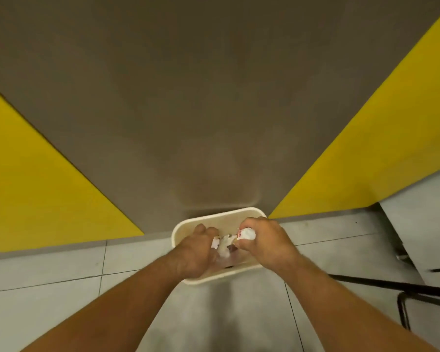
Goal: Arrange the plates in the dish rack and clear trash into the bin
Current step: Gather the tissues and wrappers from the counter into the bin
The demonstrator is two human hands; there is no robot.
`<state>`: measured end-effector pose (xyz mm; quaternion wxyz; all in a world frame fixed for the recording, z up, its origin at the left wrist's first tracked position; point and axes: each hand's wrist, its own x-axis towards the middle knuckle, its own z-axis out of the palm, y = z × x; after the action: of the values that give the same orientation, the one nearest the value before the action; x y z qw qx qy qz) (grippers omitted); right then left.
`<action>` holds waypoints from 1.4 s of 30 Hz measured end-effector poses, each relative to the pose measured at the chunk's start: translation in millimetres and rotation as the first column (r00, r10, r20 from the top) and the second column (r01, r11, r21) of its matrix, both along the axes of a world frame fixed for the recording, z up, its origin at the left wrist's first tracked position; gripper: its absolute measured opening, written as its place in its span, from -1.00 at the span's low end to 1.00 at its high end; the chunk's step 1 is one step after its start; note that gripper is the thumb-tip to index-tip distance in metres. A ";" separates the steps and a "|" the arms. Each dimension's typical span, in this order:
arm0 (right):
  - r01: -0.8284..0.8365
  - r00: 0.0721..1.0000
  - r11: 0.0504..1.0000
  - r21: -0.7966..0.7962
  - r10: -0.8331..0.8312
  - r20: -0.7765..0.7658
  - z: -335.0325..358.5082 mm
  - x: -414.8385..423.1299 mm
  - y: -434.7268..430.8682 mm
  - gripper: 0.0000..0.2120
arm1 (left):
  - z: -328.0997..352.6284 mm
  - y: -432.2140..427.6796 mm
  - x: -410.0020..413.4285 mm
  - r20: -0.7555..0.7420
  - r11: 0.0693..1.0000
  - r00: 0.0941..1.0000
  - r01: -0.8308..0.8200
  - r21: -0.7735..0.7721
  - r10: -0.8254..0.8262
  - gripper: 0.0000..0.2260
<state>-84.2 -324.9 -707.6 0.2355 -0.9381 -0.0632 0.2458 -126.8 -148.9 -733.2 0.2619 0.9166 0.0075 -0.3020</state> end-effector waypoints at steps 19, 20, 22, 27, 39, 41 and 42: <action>-0.381 0.922 0.758 -0.530 0.351 -0.161 -113.9 17.5 35.1 -0.25 | -0.2 47.0 -39.2 0.435 0.979 0.897 -0.152 0.133 0.080 -0.72; -0.355 0.931 0.760 -0.544 0.340 -0.133 -110.5 16.9 32.2 -0.24 | -0.5 46.6 -38.8 0.418 0.978 0.905 -0.149 0.143 0.077 -0.72; -0.316 0.941 0.792 -0.522 0.333 -0.064 -100.5 20.0 26.8 -0.28 | 1.2 43.5 -32.6 0.395 0.977 0.917 -0.135 0.163 0.060 -0.70; -0.205 0.979 0.960 -0.190 0.199 -0.051 -61.2 31.8 23.3 -0.37 | 17.7 35.2 -1.7 0.387 0.984 0.922 -0.097 0.152 0.031 -0.70; -0.289 0.956 0.949 -0.128 0.294 0.020 141.2 9.0 4.9 -0.51 | 179.3 34.1 4.2 0.312 0.996 0.949 0.019 0.085 -0.044 -0.60; -0.277 0.958 0.954 -0.116 0.284 0.042 191.6 3.7 3.1 -0.45 | 230.6 36.2 0.2 0.323 0.996 0.946 0.009 0.084 -0.036 -0.66; -0.271 0.959 0.956 -0.110 0.278 0.053 219.4 0.9 2.0 -0.44 | 257.5 36.2 -2.5 0.333 0.997 0.942 0.009 0.081 -0.035 -0.67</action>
<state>-83.4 -322.9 -488.3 0.1488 -0.9388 -0.1879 0.2472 -129.2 -112.8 -475.7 0.2199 0.9641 -0.0354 -0.1444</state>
